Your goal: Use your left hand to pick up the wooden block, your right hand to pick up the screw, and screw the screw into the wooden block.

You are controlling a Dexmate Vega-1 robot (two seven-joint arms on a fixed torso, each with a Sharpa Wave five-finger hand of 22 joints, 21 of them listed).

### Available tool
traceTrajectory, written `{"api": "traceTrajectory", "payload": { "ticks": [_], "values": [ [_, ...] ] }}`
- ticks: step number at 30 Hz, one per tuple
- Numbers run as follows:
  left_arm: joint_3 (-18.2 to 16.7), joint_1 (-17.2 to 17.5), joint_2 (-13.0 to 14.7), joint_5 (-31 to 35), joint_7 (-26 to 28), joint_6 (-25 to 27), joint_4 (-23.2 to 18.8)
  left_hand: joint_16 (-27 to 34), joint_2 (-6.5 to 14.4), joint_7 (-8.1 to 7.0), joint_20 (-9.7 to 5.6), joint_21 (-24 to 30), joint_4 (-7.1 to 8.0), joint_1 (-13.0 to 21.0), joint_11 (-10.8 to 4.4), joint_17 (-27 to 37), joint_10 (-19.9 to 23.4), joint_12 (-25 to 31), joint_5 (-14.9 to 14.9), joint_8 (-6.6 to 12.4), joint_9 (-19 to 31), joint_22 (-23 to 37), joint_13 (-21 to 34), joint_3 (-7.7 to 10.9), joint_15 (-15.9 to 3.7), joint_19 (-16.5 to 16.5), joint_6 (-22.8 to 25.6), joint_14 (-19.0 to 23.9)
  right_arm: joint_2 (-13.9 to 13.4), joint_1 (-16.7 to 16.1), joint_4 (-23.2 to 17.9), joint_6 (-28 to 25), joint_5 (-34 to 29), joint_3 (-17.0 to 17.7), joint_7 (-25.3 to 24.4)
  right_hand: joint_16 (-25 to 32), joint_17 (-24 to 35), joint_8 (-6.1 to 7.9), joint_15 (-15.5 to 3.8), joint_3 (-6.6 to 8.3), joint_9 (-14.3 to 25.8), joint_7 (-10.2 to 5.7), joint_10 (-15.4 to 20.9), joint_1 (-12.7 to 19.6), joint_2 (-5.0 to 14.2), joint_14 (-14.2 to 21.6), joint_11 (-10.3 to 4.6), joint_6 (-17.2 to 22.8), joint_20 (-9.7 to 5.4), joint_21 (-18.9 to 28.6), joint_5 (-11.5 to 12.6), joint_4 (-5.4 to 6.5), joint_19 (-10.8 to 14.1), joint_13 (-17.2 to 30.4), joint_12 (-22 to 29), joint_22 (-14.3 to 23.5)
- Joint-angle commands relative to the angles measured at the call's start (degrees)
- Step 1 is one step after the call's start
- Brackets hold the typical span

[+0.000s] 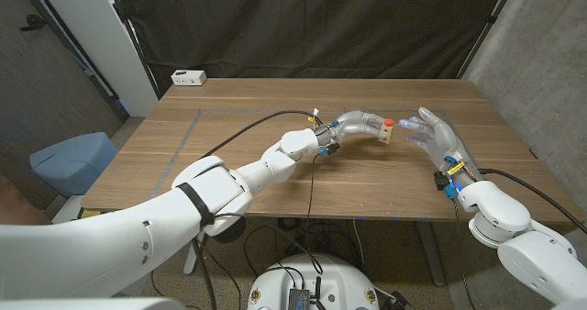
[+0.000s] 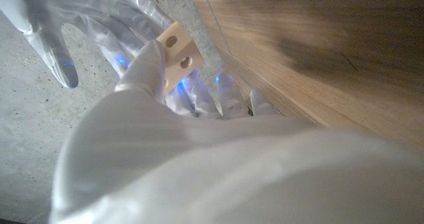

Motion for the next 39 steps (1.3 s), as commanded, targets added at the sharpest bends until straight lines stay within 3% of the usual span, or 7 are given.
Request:
{"api": "traceTrajectory", "payload": {
  "ticks": [1,4,7,18,22,33,39],
  "values": [
    [-0.5,0.4,1.7,0.0,-0.2,-0.6,-2.0,0.3,5.2,2.21,0.20,0.3,4.45,-4.4,0.02,0.3,0.3,2.3,0.3,0.43,0.4,0.2,0.2,4.42,-2.91,0.5,4.0,0.4,0.5,3.0,1.5,0.2,-1.5,-2.1,-1.7,-0.3,0.1,-0.05,0.02,0.16,0.0,-0.57,-0.7,0.7,0.07,0.2,-0.55,-1.3,-0.95,0.2,0.2,-0.25,0.5,0.1,-0.3,0.2],
    [-0.5,0.5,1.9,0.1,-0.2,-0.5,-2.3,0.3,5.2,2.28,0.20,0.3,4.48,-4.4,0.04,0.3,0.3,2.3,0.3,0.45,0.4,0.2,0.2,4.41,-2.90,0.5,4.0,0.4,0.3,3.4,1.6,0.2,-1.5,-2.4,-1.7,-0.5,0.2,-0.27,-0.15,0.11,0.0,-1.35,-1.8,0.7,0.03,-0.5,-0.80,-3.4,-2.33,0.0,0.2,-0.23,0.1,0.2,-0.5,0.2],
    [-0.6,0.5,2.3,0.0,-0.4,-0.6,-2.9,0.3,5.2,2.32,0.15,0.3,4.45,-4.4,-0.09,0.3,0.4,2.3,0.3,0.43,0.4,0.2,0.2,4.41,-2.92,0.5,4.0,0.5,0.0,4.0,1.8,0.1,-1.6,-2.7,-1.6,-0.8,0.3,-0.39,-0.09,0.07,0.0,-1.46,-2.7,0.7,-0.01,-1.2,-0.66,-4.9,-2.73,0.0,0.1,-0.25,0.0,0.2,-0.7,0.2],
    [-1.0,0.6,2.9,-0.5,-2.2,-1.5,-3.3,0.3,5.1,2.24,0.20,0.4,4.48,-4.4,-0.08,0.3,0.3,2.3,0.3,0.47,0.4,0.2,0.1,4.35,-2.98,0.5,4.1,0.5,-0.5,5.3,2.2,0.0,-1.8,-3.9,-1.9,-0.9,0.4,-0.64,-0.14,-0.24,-0.2,-2.34,-4.4,0.4,-0.15,-2.2,-1.17,-10.8,-2.50,0.1,0.1,-0.07,0.0,0.1,-0.7,0.2],
    [-1.0,0.9,3.5,-0.4,-2.4,-1.9,-4.2,0.3,5.2,2.30,0.15,0.4,4.50,-4.4,-0.11,0.3,0.5,2.3,0.3,0.47,0.4,0.2,0.1,4.35,-2.98,0.5,4.1,0.4,-0.3,5.8,2.6,0.6,-2.2,-4.6,-2.1,-1.1,0.5,-0.74,-0.62,-0.34,-0.4,-2.95,-5.8,0.4,-0.22,-3.1,-2.25,-14.3,-2.32,0.1,0.1,-0.09,0.3,0.1,-0.9,0.2],
    [-1.1,3.3,6.9,-0.3,-2.2,-0.3,-10.8,0.3,5.1,2.30,0.20,0.4,4.50,-4.5,-0.11,0.3,0.5,2.3,0.3,0.51,0.4,0.2,0.1,4.34,-2.97,0.5,4.2,0.4,0.0,7.2,3.9,2.1,-3.2,-6.6,-2.2,-1.3,0.3,-0.56,-3.60,-0.48,-0.7,-4.64,-7.8,0.7,-0.14,-4.7,-3.34,-21.3,-7.95,-0.1,0.2,-0.24,-0.2,-0.1,-0.7,0.1],
    [-1.2,4.9,8.5,-0.1,-1.0,2.1,-14.9,0.3,5.0,2.25,0.15,0.4,4.53,-4.6,-0.24,0.3,0.7,2.4,0.3,0.54,0.4,0.2,0.1,4.30,-2.96,0.5,4.3,0.5,0.3,7.7,5.1,3.3,-2.7,-7.4,-1.6,-1.3,0.1,-0.62,-5.22,-0.56,-0.7,-5.46,-7.9,0.8,-0.12,-5.2,-4.17,-25.0,-8.79,-0.3,0.2,-0.34,-0.9,-0.1,-0.5,0.1]
  ]
}}
